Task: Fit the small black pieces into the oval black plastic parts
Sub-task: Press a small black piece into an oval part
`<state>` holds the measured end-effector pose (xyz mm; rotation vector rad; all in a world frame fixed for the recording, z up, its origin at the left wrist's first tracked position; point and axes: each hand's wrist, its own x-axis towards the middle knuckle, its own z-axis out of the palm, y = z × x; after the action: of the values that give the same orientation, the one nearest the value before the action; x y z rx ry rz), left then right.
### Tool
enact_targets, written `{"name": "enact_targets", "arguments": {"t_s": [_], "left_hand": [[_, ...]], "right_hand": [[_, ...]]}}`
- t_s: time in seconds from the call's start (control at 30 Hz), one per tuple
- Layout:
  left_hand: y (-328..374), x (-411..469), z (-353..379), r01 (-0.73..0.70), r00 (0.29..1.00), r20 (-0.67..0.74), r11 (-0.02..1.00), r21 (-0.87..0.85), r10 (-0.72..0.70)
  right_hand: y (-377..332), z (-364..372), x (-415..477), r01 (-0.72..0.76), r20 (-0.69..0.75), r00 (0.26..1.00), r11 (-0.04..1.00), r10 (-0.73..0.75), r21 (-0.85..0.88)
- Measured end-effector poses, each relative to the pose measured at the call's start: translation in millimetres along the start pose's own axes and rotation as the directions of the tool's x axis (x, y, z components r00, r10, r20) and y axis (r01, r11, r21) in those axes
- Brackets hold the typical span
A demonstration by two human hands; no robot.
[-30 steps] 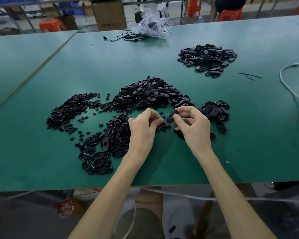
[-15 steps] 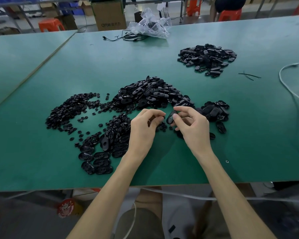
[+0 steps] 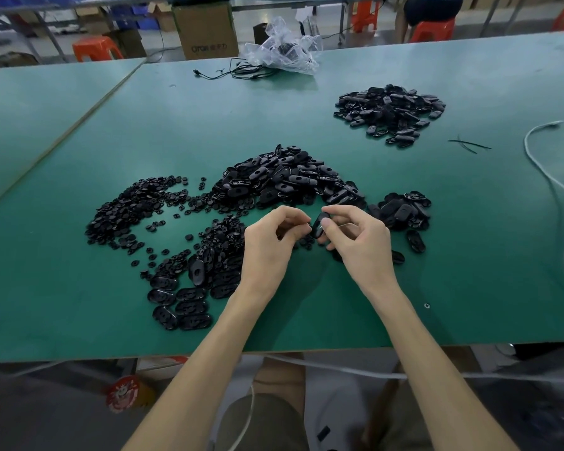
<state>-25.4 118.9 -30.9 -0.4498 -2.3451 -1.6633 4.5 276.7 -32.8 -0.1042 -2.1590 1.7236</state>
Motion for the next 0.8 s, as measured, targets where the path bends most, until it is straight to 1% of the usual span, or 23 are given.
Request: {"name": "enact_targets", "arguments": {"t_s": [0.37, 0.53, 0.8], "left_hand": [[-1.7, -0.5, 1.3, -0.135, 0.990, 0.051, 0.982, 0.132, 0.130], [-0.5, -0.4, 0.8, -0.123, 0.992, 0.053, 0.985, 0.122, 0.117], [-1.1, -0.3, 1.2, -0.076, 0.996, 0.051, 0.994, 0.078, 0.072]], "right_hand": [[1.4, 0.9, 0.6, 0.026, 0.028, 0.999, 0.998, -0.025, -0.059], [0.9, 0.2, 0.5, 0.026, 0.019, 1.000, 0.998, -0.025, -0.057], [2.2, 0.2, 0.7, 0.004, 0.018, 1.000, 1.000, -0.004, 0.004]]}}
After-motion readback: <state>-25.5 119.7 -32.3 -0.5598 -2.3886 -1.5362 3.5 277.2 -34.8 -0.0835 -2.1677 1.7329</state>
